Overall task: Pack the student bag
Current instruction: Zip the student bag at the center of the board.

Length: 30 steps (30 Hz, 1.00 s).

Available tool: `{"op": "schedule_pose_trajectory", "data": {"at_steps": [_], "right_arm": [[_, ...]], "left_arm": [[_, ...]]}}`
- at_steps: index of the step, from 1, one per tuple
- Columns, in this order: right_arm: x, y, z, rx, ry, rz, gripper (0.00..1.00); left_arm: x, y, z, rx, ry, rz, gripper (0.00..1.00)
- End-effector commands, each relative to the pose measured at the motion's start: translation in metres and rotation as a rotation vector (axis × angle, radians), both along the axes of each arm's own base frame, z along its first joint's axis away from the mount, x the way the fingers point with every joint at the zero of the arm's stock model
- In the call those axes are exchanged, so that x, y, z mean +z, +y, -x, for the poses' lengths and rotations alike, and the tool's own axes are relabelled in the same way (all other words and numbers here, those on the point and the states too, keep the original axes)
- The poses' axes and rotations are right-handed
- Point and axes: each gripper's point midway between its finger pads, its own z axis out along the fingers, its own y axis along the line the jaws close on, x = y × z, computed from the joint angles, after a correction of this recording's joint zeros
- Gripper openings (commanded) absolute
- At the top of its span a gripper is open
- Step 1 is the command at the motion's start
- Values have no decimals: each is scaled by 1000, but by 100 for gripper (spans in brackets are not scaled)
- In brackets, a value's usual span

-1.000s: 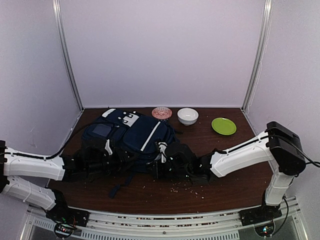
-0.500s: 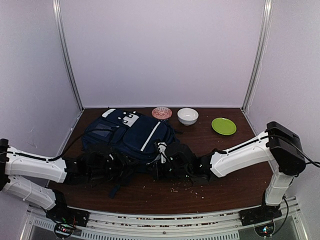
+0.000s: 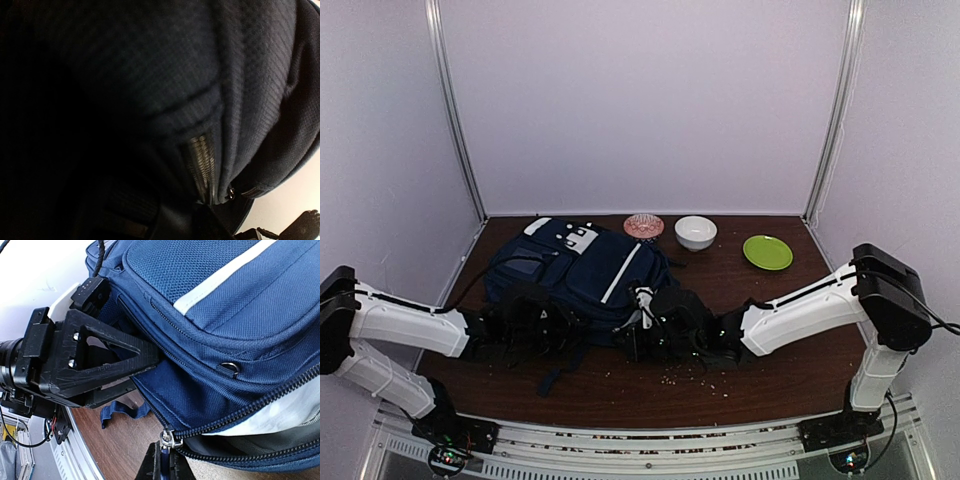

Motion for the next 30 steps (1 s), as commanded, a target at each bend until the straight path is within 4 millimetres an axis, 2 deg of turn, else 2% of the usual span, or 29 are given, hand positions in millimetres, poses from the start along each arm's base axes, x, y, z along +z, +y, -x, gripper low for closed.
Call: {"op": "schedule_pose_trajectory", "data": {"at_steps": [1, 7, 11, 18, 26, 30], "right_arm": [[31, 10, 17, 66, -27, -97, 0], [36, -4, 20, 57, -45, -77, 0], [36, -12, 21, 47, -46, -69, 0], [34, -31, 15, -18, -50, -51, 0], [16, -45, 9, -76, 0, -49, 0], [1, -49, 9, -79, 26, -33, 0]], "left_arm": [[17, -9, -12, -12, -66, 61, 57], [23, 10, -16, 30, -99, 56, 17], [26, 24, -21, 59, -111, 47, 0], [27, 43, -21, 87, -119, 21, 0], [12, 74, -10, 141, -102, -24, 0], [8, 85, -7, 162, -105, -42, 0]]}}
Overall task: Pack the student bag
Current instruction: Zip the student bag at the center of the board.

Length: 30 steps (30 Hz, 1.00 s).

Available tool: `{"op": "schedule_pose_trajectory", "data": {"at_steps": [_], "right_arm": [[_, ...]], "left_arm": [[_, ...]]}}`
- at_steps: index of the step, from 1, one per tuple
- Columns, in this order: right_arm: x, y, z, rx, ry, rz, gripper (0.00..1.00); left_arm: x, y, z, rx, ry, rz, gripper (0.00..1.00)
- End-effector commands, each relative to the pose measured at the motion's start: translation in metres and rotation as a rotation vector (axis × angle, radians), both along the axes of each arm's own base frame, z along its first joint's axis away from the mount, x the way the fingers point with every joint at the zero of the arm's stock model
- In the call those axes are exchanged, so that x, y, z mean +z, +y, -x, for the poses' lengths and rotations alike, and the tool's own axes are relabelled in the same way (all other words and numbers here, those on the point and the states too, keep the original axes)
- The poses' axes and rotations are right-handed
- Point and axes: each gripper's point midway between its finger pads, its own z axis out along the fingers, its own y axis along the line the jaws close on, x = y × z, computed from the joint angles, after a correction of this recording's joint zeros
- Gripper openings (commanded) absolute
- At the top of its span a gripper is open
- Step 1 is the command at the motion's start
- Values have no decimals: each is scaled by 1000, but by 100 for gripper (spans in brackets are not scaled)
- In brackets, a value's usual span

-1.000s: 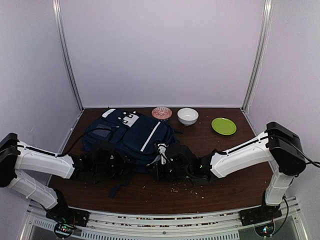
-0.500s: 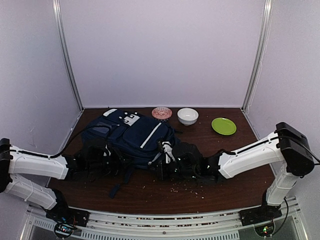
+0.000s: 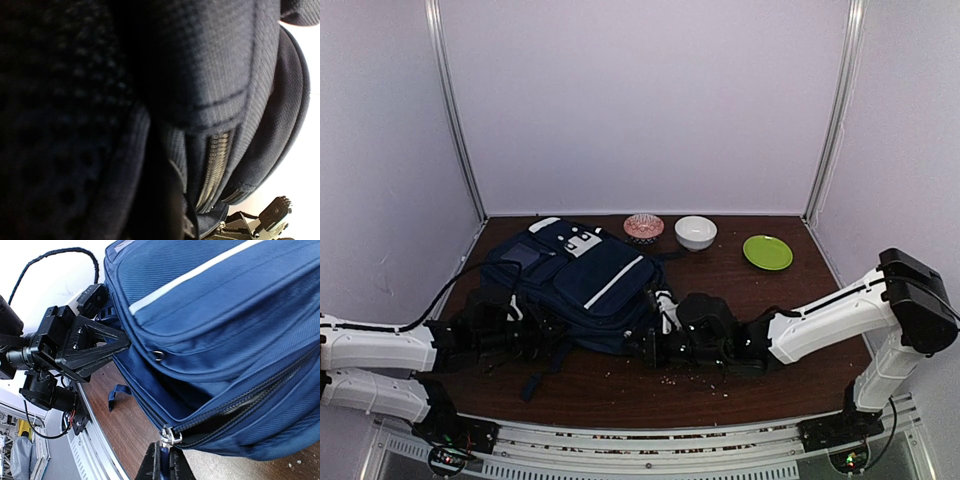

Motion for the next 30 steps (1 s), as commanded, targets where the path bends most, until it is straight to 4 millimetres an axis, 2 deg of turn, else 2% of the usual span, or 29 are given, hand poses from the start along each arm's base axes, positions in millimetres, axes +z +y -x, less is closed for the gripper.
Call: {"op": "schedule_pose_trajectory", "data": {"at_steps": [1, 5, 10, 14, 18, 20, 23, 27, 30], "right_arm": [[-20, -20, -6, -58, 37, 48, 0], [-27, -15, 0, -14, 66, 45, 3], [-16, -15, 9, 41, 65, 24, 32], [-6, -25, 12, 53, 66, 44, 43], [6, -19, 22, 129, 94, 16, 44], [18, -5, 27, 180, 115, -22, 45], [24, 11, 27, 194, 156, -81, 45], [25, 27, 23, 177, 223, -136, 45], [17, 30, 18, 139, 245, -108, 44]], "left_arm": [[-17, 49, -22, 194, -41, -139, 0], [-19, 53, -21, 188, -45, -162, 0], [-17, 53, -20, 163, -63, -195, 0], [-14, 53, -21, 145, -80, -214, 0], [-9, 50, -21, 117, -100, -226, 0], [-4, 48, -22, 107, -113, -224, 0], [6, 45, -23, 99, -141, -212, 0], [23, 40, -27, 85, -188, -195, 0], [33, 35, -30, 62, -214, -192, 0]]}}
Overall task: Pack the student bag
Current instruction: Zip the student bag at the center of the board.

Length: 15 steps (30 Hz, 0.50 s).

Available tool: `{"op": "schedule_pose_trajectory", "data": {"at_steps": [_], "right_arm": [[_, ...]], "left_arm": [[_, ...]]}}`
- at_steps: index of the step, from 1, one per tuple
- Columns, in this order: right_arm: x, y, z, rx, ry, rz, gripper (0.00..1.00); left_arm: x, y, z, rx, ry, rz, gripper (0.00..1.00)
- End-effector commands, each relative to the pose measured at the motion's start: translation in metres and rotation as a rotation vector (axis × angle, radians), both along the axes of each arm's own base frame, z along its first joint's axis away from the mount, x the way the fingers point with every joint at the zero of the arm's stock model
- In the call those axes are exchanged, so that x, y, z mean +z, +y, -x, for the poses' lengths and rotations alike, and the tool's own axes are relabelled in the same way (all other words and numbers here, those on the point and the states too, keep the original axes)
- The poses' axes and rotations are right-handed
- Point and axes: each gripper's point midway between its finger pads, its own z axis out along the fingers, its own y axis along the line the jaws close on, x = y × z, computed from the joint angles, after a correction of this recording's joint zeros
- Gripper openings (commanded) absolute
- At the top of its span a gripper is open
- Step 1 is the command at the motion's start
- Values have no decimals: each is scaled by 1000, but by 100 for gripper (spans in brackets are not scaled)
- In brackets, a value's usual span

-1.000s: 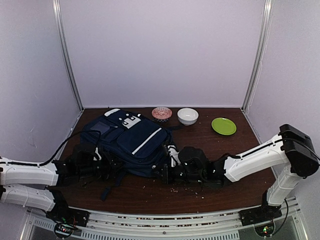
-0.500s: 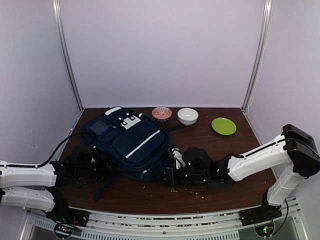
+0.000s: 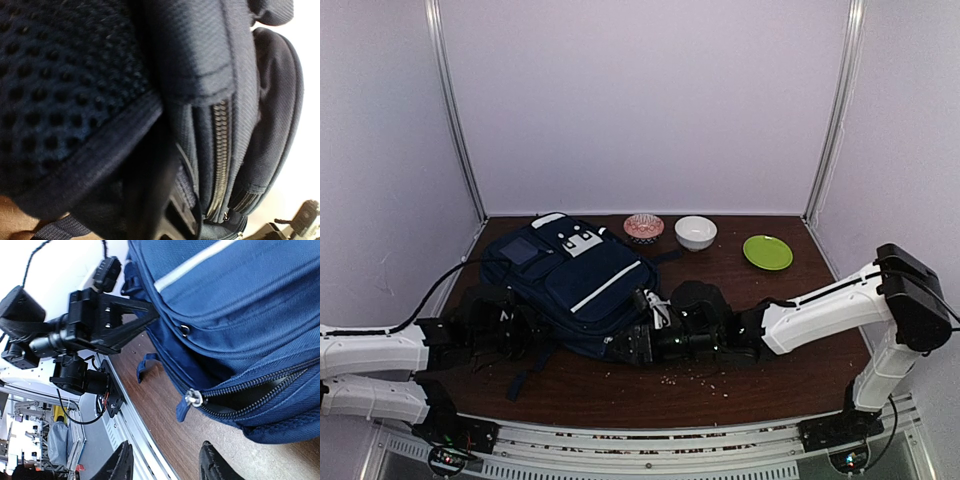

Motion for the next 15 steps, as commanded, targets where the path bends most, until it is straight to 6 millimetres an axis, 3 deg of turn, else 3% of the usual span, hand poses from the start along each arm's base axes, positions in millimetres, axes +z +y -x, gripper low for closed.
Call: {"op": "schedule_pose_trajectory", "data": {"at_steps": [1, 7, 15], "right_arm": [[5, 11, -5, -33, 55, -19, 44], [-14, 17, -13, -76, 108, 43, 41], [-16, 40, -20, -96, 183, -43, 41]], "left_arm": [[50, -4, -26, 22, -167, 22, 0], [55, -10, -27, 0, -186, 44, 0], [60, -15, -27, -26, -198, 56, 0]]}}
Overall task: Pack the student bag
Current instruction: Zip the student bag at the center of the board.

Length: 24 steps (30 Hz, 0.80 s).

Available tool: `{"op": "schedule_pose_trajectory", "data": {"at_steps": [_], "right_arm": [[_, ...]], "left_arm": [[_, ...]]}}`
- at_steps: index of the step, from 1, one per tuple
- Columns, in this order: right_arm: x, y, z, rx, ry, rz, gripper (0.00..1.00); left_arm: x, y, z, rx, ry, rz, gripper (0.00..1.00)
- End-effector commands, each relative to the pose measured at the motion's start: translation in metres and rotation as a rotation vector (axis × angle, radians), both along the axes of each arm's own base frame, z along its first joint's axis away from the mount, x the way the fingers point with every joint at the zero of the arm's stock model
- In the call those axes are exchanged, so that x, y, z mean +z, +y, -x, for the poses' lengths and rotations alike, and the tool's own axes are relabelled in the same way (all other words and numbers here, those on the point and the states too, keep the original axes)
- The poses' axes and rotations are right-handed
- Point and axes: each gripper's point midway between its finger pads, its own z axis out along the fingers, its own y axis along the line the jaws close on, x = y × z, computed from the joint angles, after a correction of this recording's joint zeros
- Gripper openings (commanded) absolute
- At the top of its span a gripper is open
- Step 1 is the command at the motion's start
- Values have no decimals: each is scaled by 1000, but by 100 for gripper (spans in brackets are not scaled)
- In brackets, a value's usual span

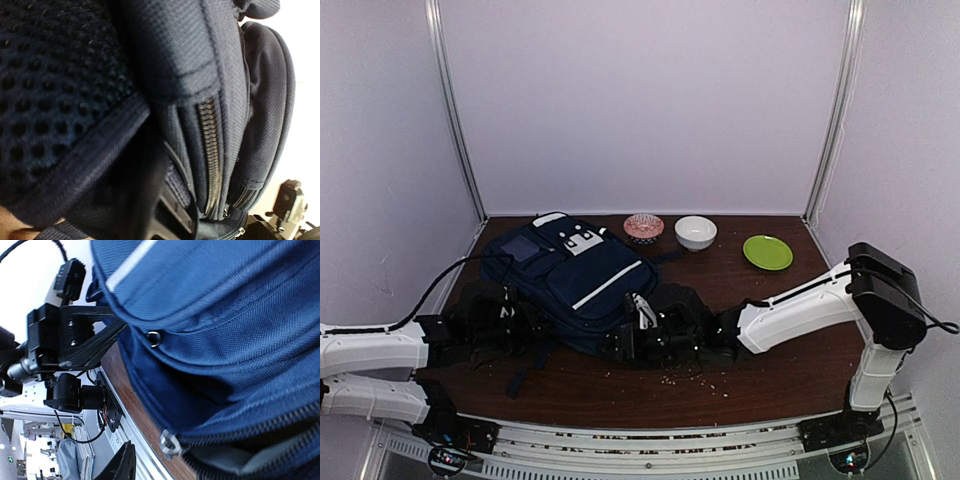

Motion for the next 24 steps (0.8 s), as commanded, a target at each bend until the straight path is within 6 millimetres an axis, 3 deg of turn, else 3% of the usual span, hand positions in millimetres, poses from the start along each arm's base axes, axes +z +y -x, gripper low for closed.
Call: {"op": "schedule_pose_trajectory", "data": {"at_steps": [1, 6, 11, 13, 16, 22, 24], "right_arm": [[7, 17, -8, -33, 45, -73, 40], [14, 21, -16, -78, 73, -162, 31], [56, 14, -19, -86, 24, -361, 19], [74, 4, -21, -91, -7, -431, 16], [87, -16, -23, -105, -24, -509, 15], [90, -70, -29, -214, -42, -627, 18], [83, -82, -30, -246, -46, -607, 20]], "left_arm": [[52, -11, -24, 9, -164, 81, 0], [53, -12, -24, 3, -168, 81, 0], [49, -9, -23, 14, -162, 72, 0], [48, -7, -22, 21, -158, 67, 0], [46, -6, -23, 29, -157, 66, 0], [47, -5, -24, 38, -160, 63, 0], [46, -4, -24, 41, -158, 57, 0]]}}
